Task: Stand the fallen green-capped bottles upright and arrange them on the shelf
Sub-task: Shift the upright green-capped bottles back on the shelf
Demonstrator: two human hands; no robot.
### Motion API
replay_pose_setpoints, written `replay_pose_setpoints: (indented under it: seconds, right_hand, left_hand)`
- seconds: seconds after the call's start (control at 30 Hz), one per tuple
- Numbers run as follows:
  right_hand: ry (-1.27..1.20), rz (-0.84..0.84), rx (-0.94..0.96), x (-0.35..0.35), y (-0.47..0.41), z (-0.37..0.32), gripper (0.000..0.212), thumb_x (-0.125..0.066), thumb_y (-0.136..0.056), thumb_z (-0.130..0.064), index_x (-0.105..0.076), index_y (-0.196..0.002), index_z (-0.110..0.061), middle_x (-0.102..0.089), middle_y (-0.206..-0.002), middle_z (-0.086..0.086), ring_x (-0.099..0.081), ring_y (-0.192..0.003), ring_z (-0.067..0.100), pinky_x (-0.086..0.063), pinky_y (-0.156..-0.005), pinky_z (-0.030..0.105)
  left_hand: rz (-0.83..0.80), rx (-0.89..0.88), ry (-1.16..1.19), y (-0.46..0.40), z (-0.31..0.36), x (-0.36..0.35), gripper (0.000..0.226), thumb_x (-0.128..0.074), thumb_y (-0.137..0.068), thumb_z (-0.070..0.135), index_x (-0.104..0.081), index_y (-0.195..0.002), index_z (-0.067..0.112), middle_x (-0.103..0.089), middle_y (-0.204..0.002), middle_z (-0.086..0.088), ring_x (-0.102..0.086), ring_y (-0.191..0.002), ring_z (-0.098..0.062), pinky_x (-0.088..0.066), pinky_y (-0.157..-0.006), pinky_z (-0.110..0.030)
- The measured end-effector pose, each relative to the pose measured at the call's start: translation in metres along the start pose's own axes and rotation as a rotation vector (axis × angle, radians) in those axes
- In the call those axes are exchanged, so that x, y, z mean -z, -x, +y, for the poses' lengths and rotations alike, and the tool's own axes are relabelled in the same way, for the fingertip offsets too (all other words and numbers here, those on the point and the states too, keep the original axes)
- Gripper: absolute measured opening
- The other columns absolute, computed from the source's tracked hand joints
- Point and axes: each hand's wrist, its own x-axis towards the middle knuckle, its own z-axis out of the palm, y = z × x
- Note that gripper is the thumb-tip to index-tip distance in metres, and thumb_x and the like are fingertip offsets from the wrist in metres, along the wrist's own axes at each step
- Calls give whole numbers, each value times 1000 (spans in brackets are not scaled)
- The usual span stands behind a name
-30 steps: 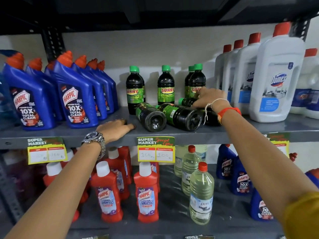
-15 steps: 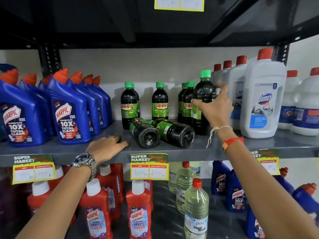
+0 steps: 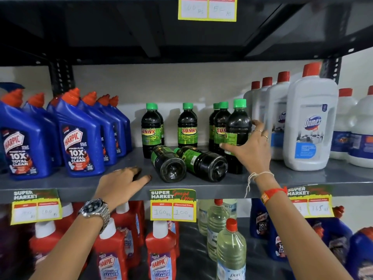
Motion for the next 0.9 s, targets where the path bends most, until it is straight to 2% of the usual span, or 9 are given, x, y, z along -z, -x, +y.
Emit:
replay_pose_setpoints:
  seconds: [0.07, 0.13, 0.2, 0.3, 0.4, 0.5, 0.63, 0.8, 0.9]
  right_hand:
    - [-43, -28, 0, -1, -3, 1, 102, -83, -50, -41, -28, -131, -16, -51, -126, 18, -52, -114, 36, -44, -91, 42]
    - [-280, -175, -94, 2, -12, 5, 92, -83, -57, -24, -26, -129, -15, -54, -125, 17, -58, -108, 32, -48, -92, 43]
    - [-601, -374, -248, 8, -19, 9, 79, -75, -66, -4, -24, -125, -14, -55, -121, 18, -66, -90, 24, -56, -76, 32]
    - [-701, -505, -279, 12, -24, 14, 70, -64, -74, 4, -22, -128, -9, -59, -100, 13, -67, -61, 7, -52, -53, 19]
    - [-599, -454, -267, 10, -22, 12, 72, -75, -68, -11, -29, -123, -13, -57, -108, 10, -63, -78, 11, -52, -64, 22]
    - [-271, -303, -157, 4, -14, 10, 95, -86, -51, -41, -32, -125, -13, -46, -122, 9, -46, -113, 21, -41, -96, 31]
    - [-261, -227, -99, 2, -9, 12, 89, -88, -49, -35, -35, -116, -11, -58, -106, 5, -58, -100, 21, -46, -87, 30]
    - [-637, -447, -323, 10, -20, 24, 70, -75, -66, -1, -32, -122, -7, -55, -125, 19, -59, -99, 23, -50, -85, 34]
    - [-646, -511, -296, 12, -21, 27, 64, -73, -69, -3, -34, -118, -11, -56, -123, 20, -60, -93, 22, -50, -68, 22]
  left_hand:
    - [69, 10, 33, 4, 1, -1, 56, -33, -83, 60, -50, -126, 27, -67, -101, -3, -57, -73, -17, -33, -50, -25]
    - [139, 27, 57, 6, 1, -2, 53, -37, -83, 59, -53, -122, 28, -68, -90, -2, -57, -69, -18, -36, -53, -26]
    - [176, 41, 68, 7, 1, -4, 50, -39, -82, 58, -55, -120, 30, -70, -96, -4, -62, -80, -22, -39, -59, -29]
    - [186, 34, 83, 7, 0, -5, 49, -40, -82, 58, -56, -119, 31, -71, -95, -5, -63, -82, -23, -40, -60, -29]
    - [214, 26, 78, 7, 0, -7, 48, -40, -81, 58, -58, -117, 31, -71, -89, -4, -63, -78, -22, -36, -56, -28]
    - [239, 23, 68, 7, 0, -9, 47, -41, -80, 57, -59, -115, 32, -72, -85, -3, -63, -75, -21, -34, -54, -27]
    - [258, 29, 44, 8, -1, -10, 46, -41, -80, 56, -59, -115, 33, -69, -74, -2, -58, -65, -18, -31, -51, -26]
    - [242, 31, 23, 10, -1, -10, 45, -39, -81, 55, -59, -115, 32, -64, -69, -1, -55, -62, -18, -32, -51, -26]
    - [236, 20, 22, 11, 0, -10, 44, -40, -82, 54, -60, -114, 31, -66, -73, -2, -58, -65, -21, -35, -53, -26]
